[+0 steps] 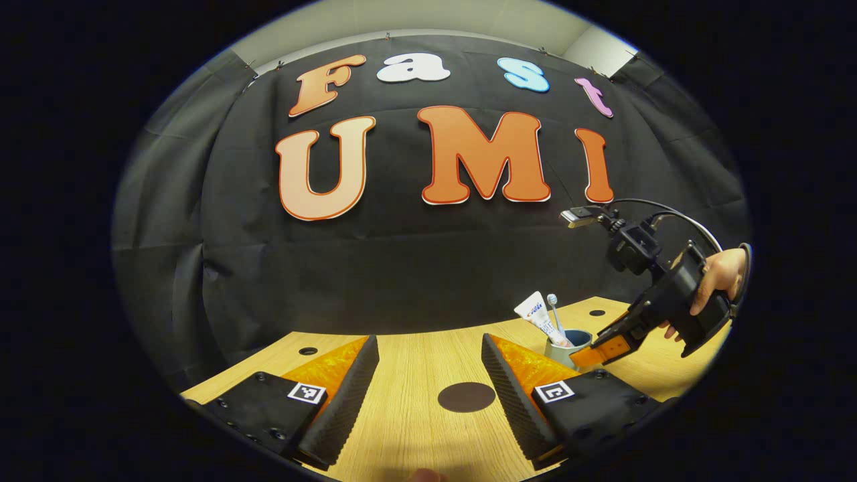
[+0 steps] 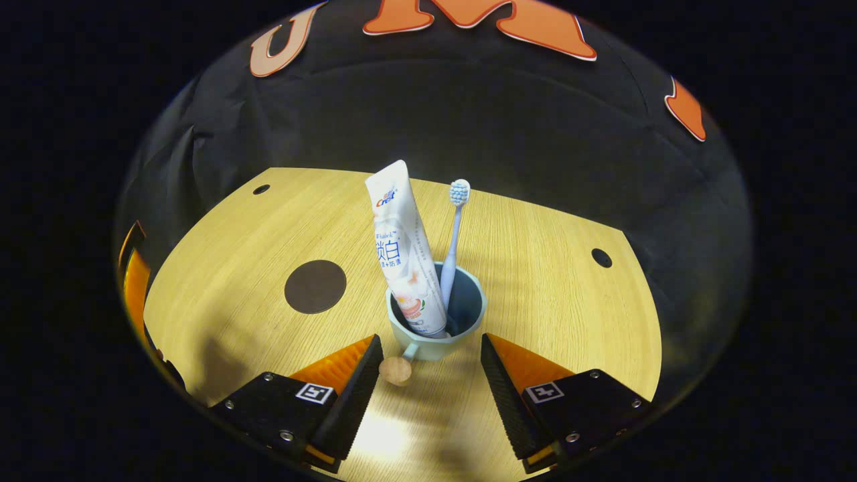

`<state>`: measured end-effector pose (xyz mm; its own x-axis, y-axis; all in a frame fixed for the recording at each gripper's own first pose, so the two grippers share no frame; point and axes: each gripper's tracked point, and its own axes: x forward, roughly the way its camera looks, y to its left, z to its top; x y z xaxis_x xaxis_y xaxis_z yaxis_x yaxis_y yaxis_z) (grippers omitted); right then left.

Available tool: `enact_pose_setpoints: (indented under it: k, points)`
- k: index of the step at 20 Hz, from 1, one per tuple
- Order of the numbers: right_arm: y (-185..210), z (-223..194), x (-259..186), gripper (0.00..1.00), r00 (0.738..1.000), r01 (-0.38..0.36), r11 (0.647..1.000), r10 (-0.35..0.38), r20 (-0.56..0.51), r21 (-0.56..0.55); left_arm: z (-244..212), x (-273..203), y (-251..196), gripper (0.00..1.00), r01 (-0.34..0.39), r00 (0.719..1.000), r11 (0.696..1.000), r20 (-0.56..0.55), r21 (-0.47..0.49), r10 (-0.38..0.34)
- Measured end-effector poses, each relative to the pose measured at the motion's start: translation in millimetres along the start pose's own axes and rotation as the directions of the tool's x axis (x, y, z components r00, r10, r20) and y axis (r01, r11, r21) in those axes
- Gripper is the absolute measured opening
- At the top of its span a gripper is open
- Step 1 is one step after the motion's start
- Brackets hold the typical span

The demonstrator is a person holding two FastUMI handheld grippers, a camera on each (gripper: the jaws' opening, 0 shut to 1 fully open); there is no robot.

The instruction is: Put the toothbrush and toothpaste on the desktop into the cup, then pick up the cup and place it on the coaster on the desktop.

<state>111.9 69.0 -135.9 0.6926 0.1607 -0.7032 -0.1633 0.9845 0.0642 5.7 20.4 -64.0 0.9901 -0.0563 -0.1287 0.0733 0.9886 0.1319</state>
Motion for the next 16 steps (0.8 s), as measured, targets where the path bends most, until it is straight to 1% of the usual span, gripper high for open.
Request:
enact_pose_setpoints:
  k: [1,2,4,6,8,9,10,11,13,14,15,16]
  points:
    - [0,-3,4,0.87,1.000,-0.004,1.000,0.004,-0.022,0.015,0,-3,1,1.00,-0.002,1.000,1.000,0.000,0.001,0.002]
    - [1,-7,9,0.86,0.999,-0.009,0.999,0.011,-0.048,0.036,-3,-6,2,0.96,-0.005,1.000,1.000,-0.002,0.000,0.005]
    - [1,-19,21,0.85,0.993,-0.016,0.998,0.023,-0.114,0.063,-3,-11,5,1.00,-0.012,1.000,1.000,0.002,0.003,0.012]
    - [-1,-25,33,0.84,0.988,-0.003,0.998,0.014,-0.155,0.067,-2,-16,7,1.00,-0.017,1.000,1.000,0.007,0.009,0.017]
    - [4,-27,39,0.76,0.983,-0.022,0.995,0.039,-0.179,0.096,-3,-18,8,1.00,-0.015,1.000,1.000,0.005,0.008,0.015]
    - [5,-30,40,0.67,0.983,-0.018,0.995,0.036,-0.181,0.099,-4,-20,8,1.00,-0.015,1.000,1.000,0.004,0.004,0.015]
    - [3,-34,39,0.63,0.981,-0.005,0.996,0.023,-0.193,0.092,-6,-21,8,1.00,-0.011,1.000,1.000,0.001,0.002,0.011]
    - [2,-37,39,0.46,0.978,0.000,0.996,0.020,-0.208,0.094,-7,-22,8,1.00,-0.009,1.000,1.000,-0.001,0.001,0.009]
    - [4,-36,38,0.27,0.976,-0.005,0.992,0.032,-0.214,0.126,-8,-21,7,0.99,-0.006,1.000,1.000,-0.007,-0.003,0.006]
    - [4,-35,37,0.30,0.977,-0.003,0.992,0.029,-0.210,0.126,-9,-21,6,0.99,-0.005,1.000,1.000,-0.012,-0.003,0.005]
    - [3,-36,38,0.25,0.977,-0.003,0.992,0.029,-0.210,0.125,-8,-24,6,0.99,-0.006,1.000,1.000,-0.012,-0.004,0.006]
    - [3,-35,37,0.24,0.978,-0.002,0.992,0.028,-0.208,0.124,-7,-25,5,0.99,-0.003,1.000,1.000,-0.009,-0.007,0.003]
